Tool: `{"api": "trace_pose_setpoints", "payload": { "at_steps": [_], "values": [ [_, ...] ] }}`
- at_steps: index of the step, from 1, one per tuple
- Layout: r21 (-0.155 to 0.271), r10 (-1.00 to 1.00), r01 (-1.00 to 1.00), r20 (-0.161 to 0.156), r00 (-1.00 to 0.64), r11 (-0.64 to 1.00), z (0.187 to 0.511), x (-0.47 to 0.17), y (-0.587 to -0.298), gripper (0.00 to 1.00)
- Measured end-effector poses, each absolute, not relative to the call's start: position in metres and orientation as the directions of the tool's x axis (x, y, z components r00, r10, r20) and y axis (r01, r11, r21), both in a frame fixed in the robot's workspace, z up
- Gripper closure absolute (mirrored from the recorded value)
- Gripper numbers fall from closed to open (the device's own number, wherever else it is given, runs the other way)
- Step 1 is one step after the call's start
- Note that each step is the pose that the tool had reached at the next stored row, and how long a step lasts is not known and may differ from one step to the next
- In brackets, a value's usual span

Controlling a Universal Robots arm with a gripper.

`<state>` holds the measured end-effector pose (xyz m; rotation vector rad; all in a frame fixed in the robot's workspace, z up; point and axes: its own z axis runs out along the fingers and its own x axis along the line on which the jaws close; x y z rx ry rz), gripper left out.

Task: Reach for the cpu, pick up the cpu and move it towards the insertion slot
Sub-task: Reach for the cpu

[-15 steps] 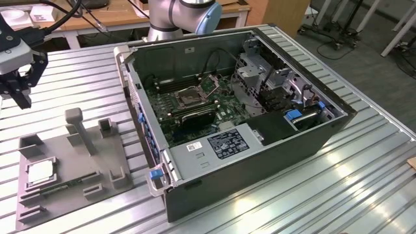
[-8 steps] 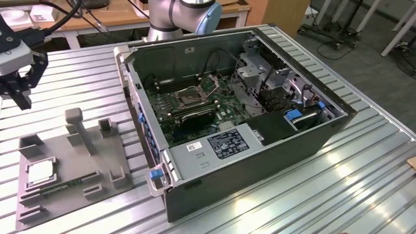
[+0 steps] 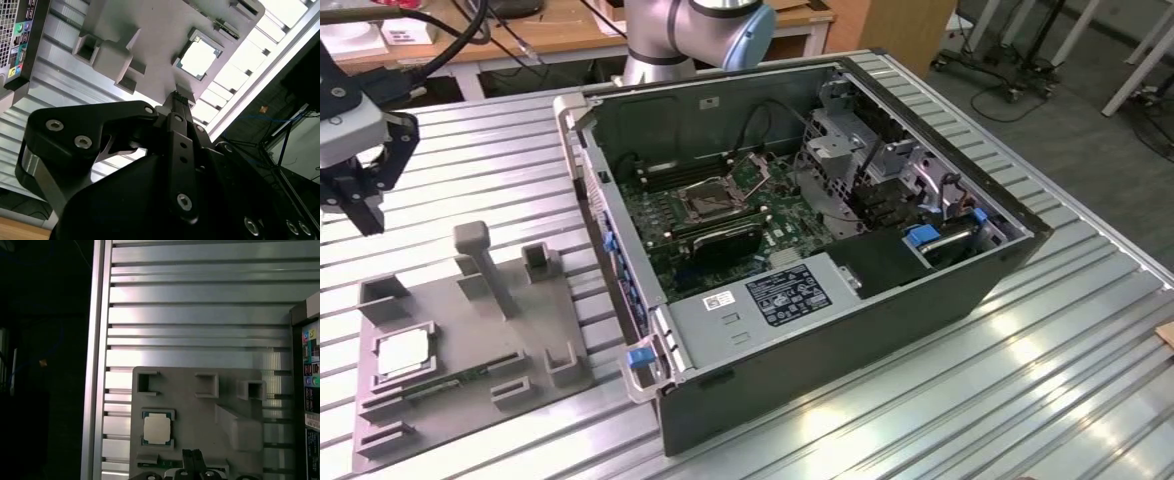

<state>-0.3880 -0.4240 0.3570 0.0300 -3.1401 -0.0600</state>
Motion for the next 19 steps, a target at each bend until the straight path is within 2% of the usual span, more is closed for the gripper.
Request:
{"api": "trace_pose_setpoints", "payload": {
  "at_steps": [19],
  "values": [
    [0.038, -0.019, -0.019, 0.000, -1.000, 0.999, 0.3562, -0.3931, -0.4310, 0.90]
  ]
}}
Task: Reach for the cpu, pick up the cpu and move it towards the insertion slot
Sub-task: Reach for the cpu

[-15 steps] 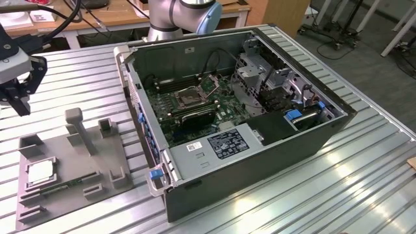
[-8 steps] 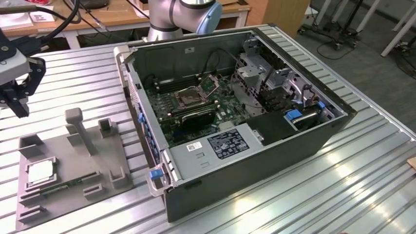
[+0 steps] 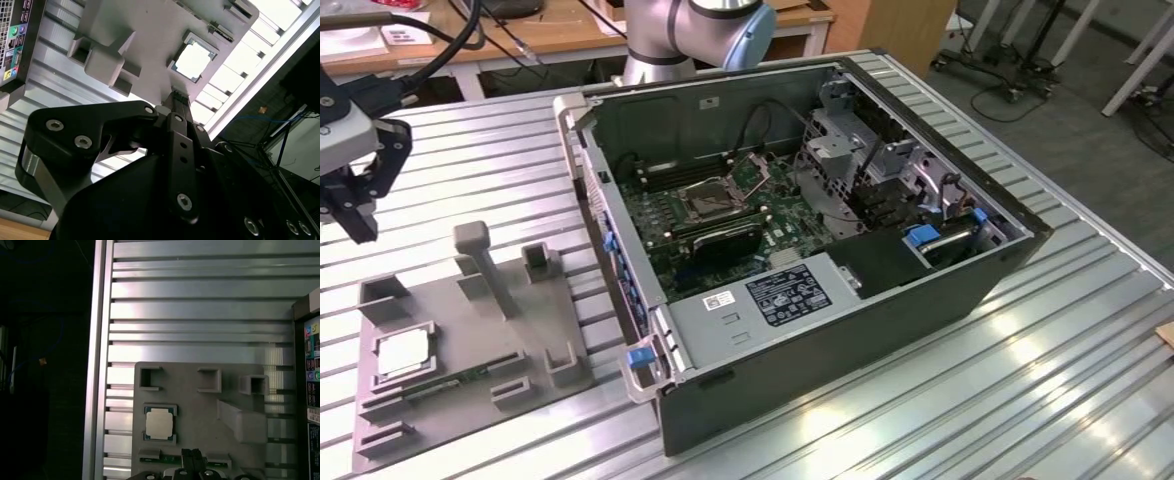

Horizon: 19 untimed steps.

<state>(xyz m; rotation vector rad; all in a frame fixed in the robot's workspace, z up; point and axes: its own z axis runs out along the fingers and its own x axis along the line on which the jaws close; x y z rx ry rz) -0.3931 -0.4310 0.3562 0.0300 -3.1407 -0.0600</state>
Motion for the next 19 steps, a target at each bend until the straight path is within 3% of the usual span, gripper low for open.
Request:
{"api": "trace_pose_setpoints", "payload": {
  "at_steps": [19],
  "values": [
    [0.038, -0.019, -0.019, -0.003, -1.000, 0.999, 0.354, -0.406, -0.435, 0.90]
  ]
}}
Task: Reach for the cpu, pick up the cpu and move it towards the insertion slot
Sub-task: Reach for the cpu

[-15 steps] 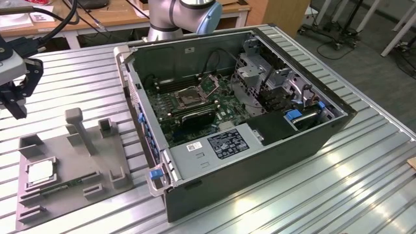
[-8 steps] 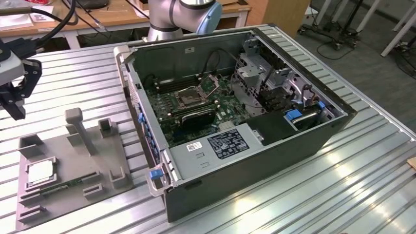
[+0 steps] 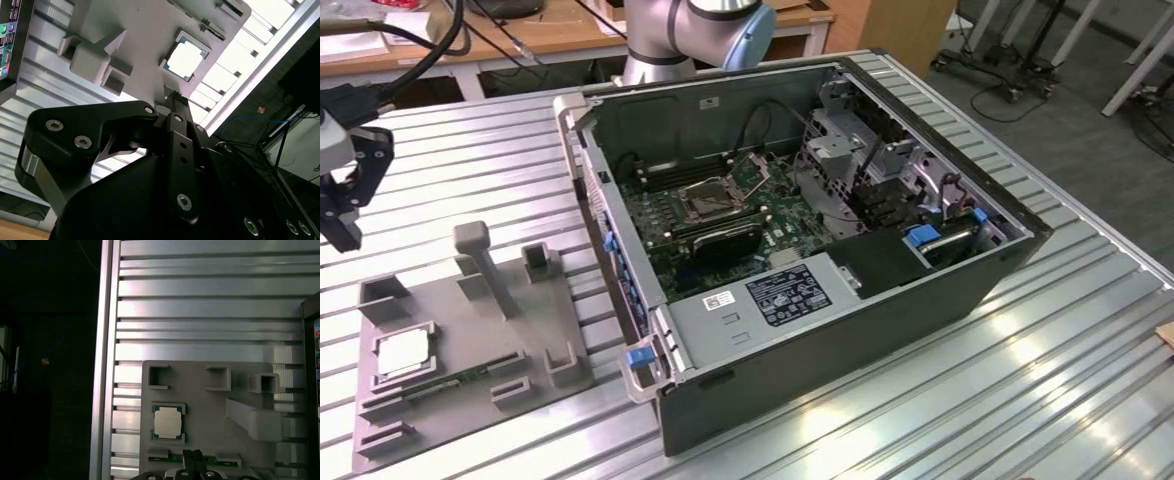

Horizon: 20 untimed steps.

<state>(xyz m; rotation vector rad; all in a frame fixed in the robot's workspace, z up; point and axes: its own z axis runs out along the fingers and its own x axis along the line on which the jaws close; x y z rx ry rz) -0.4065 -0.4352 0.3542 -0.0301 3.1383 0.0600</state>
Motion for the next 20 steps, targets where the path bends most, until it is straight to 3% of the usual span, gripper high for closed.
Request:
{"api": "trace_pose_setpoints", "payload": {
  "at_steps": [20],
  "values": [
    [0.038, -0.019, -0.019, -0.006, -1.000, 0.999, 0.342, -0.421, -0.436, 0.90]
  ]
}}
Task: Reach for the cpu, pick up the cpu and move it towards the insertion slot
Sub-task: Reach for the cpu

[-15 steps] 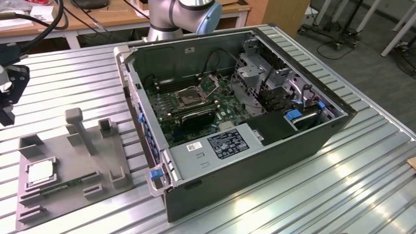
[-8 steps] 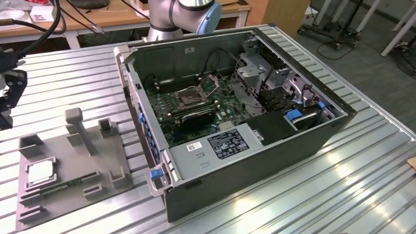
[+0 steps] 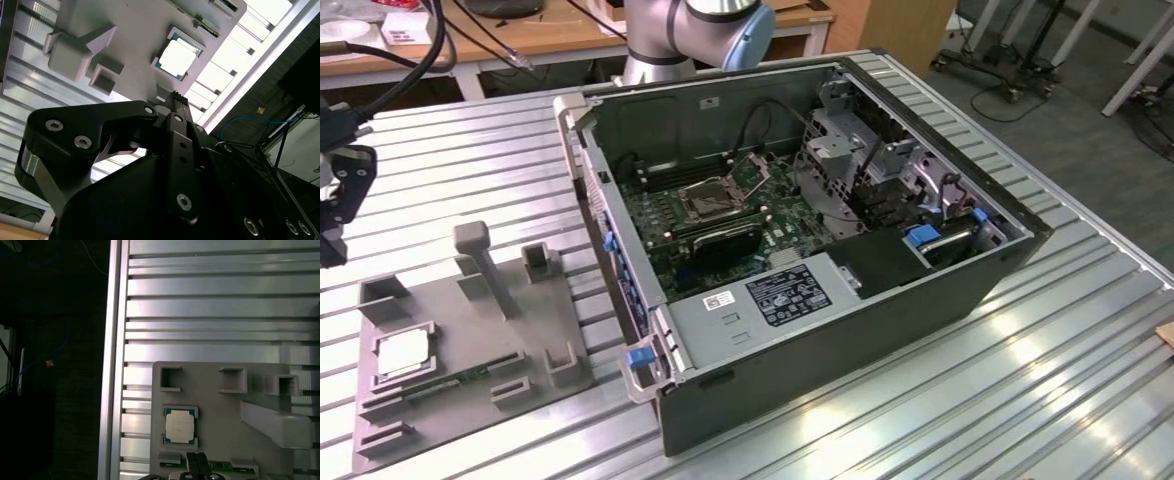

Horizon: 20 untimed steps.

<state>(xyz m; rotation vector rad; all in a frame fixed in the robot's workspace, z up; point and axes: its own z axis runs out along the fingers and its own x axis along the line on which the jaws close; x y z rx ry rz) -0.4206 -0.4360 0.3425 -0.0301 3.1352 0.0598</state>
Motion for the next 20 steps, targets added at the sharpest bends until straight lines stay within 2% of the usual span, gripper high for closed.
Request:
{"api": "trace_pose_setpoints", "payload": {
  "at_steps": [20],
  "values": [
    [0.038, -0.019, -0.019, -0.006, -1.000, 0.999, 0.3380, -0.4207, -0.4360, 0.90]
  ]
}}
